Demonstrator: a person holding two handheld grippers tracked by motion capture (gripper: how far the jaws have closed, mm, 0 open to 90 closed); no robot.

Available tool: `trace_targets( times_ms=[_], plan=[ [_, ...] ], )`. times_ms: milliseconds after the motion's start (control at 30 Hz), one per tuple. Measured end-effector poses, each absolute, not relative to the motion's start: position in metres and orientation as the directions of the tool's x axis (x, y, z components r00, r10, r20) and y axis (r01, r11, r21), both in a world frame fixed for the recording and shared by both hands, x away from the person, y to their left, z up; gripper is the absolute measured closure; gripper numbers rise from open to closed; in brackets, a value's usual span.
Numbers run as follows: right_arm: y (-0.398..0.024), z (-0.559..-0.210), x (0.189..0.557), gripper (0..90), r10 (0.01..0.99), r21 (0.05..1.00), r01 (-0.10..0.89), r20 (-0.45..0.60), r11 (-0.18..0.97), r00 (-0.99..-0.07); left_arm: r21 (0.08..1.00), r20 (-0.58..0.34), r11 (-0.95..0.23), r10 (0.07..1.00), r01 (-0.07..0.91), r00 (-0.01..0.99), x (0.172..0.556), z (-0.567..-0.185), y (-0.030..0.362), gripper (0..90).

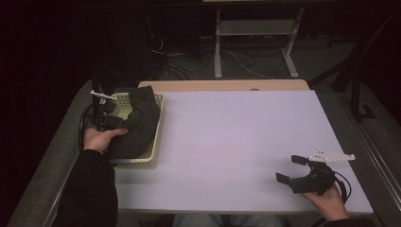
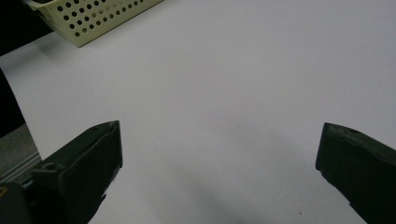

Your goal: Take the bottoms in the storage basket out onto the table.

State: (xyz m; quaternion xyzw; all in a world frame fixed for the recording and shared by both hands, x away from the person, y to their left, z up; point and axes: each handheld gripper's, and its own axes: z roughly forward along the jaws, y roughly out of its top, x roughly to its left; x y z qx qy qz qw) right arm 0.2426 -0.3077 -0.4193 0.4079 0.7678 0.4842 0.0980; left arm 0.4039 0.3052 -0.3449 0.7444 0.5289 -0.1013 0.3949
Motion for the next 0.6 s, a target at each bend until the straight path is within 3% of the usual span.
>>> trace_targets(
  times_ms=[600],
  plan=[
    [-0.309, -0.42, 0.242, 0.1, 0.727, 0.826, 0.531, 0.244, 0.191, -0.642, 0.562, -0.542, -0.105, 0.702, 0.82, 0.462, 0.393, -0.297, 0.319, 62.2]
  ],
)
